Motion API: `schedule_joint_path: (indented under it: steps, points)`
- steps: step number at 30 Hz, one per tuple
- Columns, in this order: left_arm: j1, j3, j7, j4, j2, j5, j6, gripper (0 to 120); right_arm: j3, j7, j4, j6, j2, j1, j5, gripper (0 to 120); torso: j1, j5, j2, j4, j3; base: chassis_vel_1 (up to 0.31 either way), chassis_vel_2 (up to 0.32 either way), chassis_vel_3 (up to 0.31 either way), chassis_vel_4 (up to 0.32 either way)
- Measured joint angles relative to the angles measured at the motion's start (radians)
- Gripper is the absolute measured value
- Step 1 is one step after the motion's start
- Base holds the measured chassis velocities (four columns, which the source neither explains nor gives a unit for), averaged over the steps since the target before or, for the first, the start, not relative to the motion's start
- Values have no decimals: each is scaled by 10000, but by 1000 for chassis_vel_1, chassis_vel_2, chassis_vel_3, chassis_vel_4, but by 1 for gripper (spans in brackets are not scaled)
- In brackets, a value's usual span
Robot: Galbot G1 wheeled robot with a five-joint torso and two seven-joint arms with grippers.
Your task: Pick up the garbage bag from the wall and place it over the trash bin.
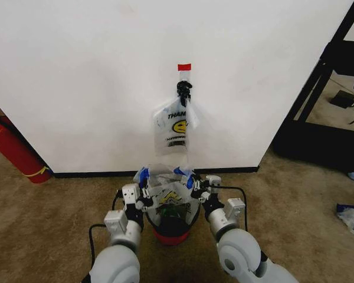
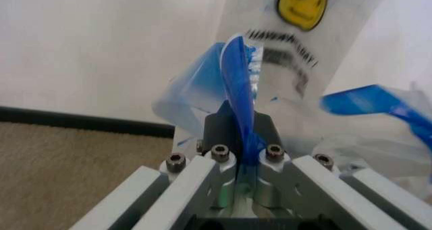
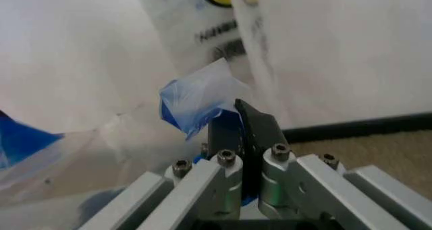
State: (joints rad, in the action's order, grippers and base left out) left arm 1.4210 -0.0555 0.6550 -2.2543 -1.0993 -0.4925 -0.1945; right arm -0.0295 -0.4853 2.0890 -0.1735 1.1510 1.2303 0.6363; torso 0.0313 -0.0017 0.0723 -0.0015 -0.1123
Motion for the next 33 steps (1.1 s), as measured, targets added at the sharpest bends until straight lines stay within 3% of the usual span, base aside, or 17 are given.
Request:
schedule_joint_path:
  steps: [10, 20, 33]
  points:
    - [447, 607, -76, 631, -398, 1065, 342, 1, 13, -128, 131, -254, -104, 914, -27, 0, 0, -1, 0, -2, 0, 0, 0, 0, 0]
    - [1592, 228, -34, 188, 108, 1449, 546, 3, 499, -482, 778, -511, -469, 1891, -106, 0, 0, 0, 0, 0, 0, 0, 0, 0, 0]
    - [2277, 607, 31, 606, -287, 2108, 819, 11, 861, -1249, 1034, -1003, -474, 2525, -173, 0, 0, -1, 0, 0, 0, 0, 0, 0, 0]
